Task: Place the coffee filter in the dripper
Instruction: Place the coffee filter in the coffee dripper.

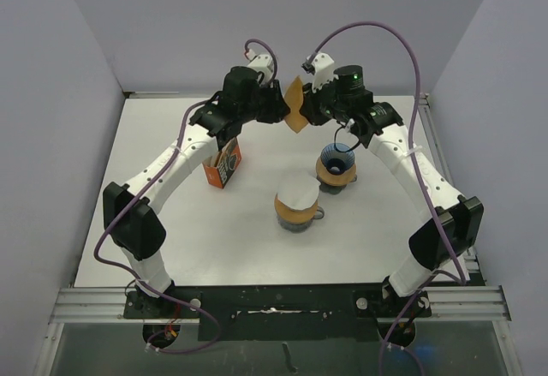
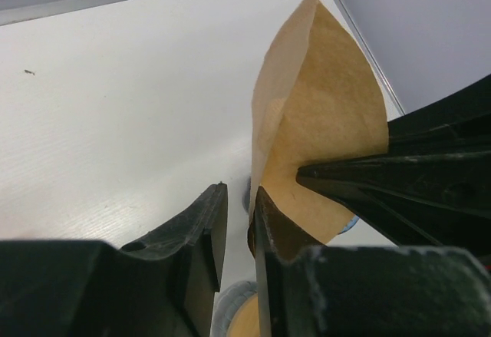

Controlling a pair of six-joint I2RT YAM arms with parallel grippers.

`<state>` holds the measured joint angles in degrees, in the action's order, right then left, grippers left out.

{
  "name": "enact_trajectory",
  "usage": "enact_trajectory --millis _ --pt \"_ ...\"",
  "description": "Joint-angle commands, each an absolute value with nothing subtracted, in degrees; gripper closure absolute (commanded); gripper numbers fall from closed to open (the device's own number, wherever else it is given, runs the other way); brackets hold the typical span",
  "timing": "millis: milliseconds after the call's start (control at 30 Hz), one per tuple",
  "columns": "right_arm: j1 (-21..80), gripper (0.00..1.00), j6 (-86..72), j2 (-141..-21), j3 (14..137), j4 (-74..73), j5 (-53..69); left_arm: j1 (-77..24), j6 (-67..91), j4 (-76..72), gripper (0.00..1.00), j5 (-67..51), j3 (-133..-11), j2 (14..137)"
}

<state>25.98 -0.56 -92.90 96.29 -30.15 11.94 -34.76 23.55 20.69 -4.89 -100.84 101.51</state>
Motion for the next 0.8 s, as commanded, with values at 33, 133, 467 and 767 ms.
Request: enact_trajectory --millis 33,133,467,767 --pt "26.5 0.87 -0.89 -93.31 98.52 -28.68 10.34 -34.43 23.31 16.07 0.89 -8.19 -100.48 100.73" --pt "26.51 0.85 -1.0 -93.58 98.6 -28.65 9.69 -34.55 22.93 15.51 0.99 -8.73 -100.13 100.66" --pt "26.46 0.62 -1.33 -94.88 99.09 -28.89 7.13 -36.84 20.25 16.44 1.0 -5.72 -101.77 101.1" --pt "26.46 0.5 -1.65 -95.94 99.84 -28.92 6.0 -38.39 21.07 18.4 1.0 -2.93 -103.58 102.03"
